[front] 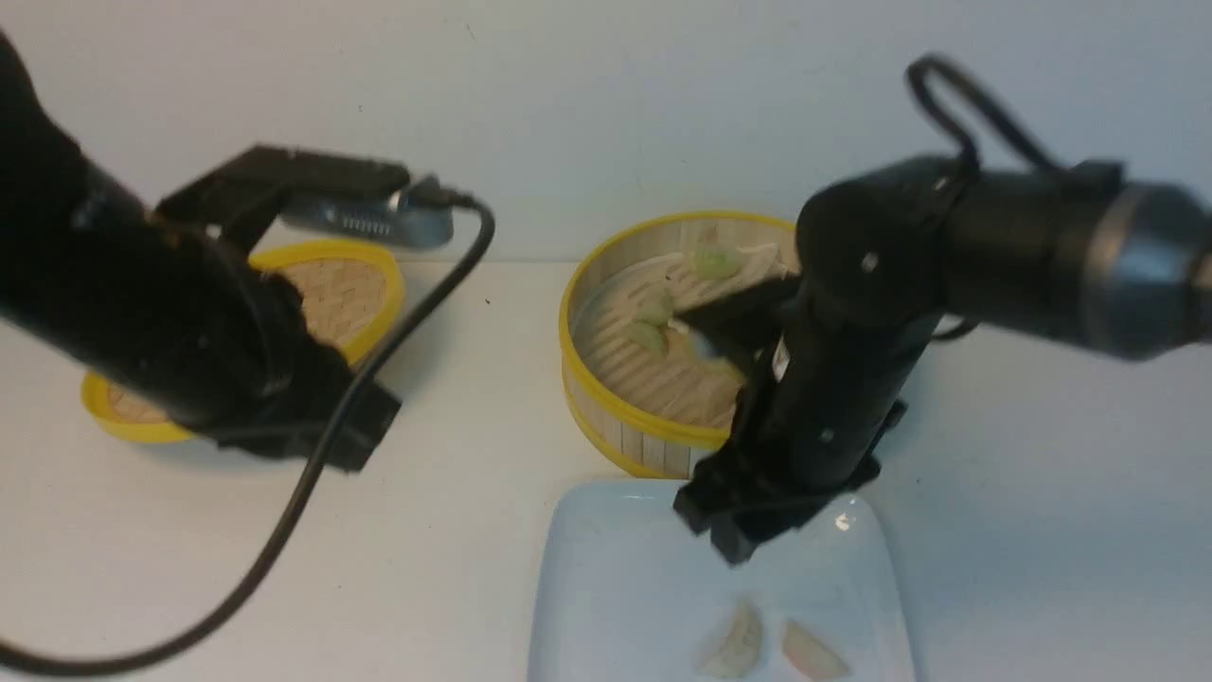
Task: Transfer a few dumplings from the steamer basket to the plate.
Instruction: Use the left arm to grab a dumpling from the steamer
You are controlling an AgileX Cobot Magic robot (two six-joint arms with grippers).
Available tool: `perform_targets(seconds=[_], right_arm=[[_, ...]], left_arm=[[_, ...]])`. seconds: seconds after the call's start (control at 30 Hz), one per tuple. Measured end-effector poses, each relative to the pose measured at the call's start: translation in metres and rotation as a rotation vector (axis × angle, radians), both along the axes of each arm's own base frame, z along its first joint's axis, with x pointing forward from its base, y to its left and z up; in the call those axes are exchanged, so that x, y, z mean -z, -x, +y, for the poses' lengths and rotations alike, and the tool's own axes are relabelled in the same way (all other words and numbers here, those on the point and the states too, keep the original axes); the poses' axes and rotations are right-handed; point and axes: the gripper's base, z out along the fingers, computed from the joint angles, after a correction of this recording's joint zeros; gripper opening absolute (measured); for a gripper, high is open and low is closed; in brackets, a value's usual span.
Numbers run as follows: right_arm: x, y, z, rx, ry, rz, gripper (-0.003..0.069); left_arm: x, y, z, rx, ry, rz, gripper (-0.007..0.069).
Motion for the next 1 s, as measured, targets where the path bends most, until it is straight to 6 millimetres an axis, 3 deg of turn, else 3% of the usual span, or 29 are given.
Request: perform_targets(seconds=[0.1,0.17,0.2,0.27,0.3,0.43,0.47,0.53,0.7,0.83,1.0], right_arm=[[-0.070,0.018,-0.020,-0.002,-0.066,-0.199,0.0265],[-0.104,0.037,-0.037,0.002,-0.105,-0.290,0.0178],[-0.129,0.057,-0.053,0.009,-0.146,-0.357,0.0118],[-0.154,0.087,-0.075,0.032,-0.208,-0.426,0.0035],[-0.170,0.111,-0.093,0.058,-0.260,-0.473,0.0010],[-0.181,0.158,-0.128,0.143,-0.361,-0.524,-0.0010],[-0.182,0.180,-0.144,0.176,-0.406,-0.546,-0.0013],[-0.176,0.213,-0.169,0.211,-0.467,-0.578,-0.0014],[-0.152,0.265,-0.208,0.271,-0.579,-0.631,-0.0014],[-0.138,0.282,-0.220,0.287,-0.623,-0.656,-0.0014],[-0.131,0.284,-0.222,0.288,-0.626,-0.657,-0.0014]], left_arm=[[-0.023,-0.018,-0.018,0.047,0.019,-0.055,-0.0006],[-0.032,-0.029,-0.038,0.097,0.031,-0.087,-0.0006],[-0.034,-0.034,-0.049,0.125,0.030,-0.093,-0.0006],[-0.031,-0.046,-0.072,0.175,0.025,-0.094,-0.0006],[-0.025,-0.054,-0.086,0.200,0.020,-0.085,-0.0006],[-0.005,-0.077,-0.114,0.241,0.010,-0.057,-0.0006],[0.007,-0.090,-0.125,0.251,0.008,-0.041,-0.0006],[0.025,-0.109,-0.142,0.266,0.011,-0.023,-0.0006],[0.060,-0.144,-0.166,0.315,0.006,-0.026,-0.0006],[0.083,-0.158,-0.175,0.384,-0.019,-0.040,0.0001],[0.117,-0.171,-0.179,0.405,-0.069,-0.039,0.0073]])
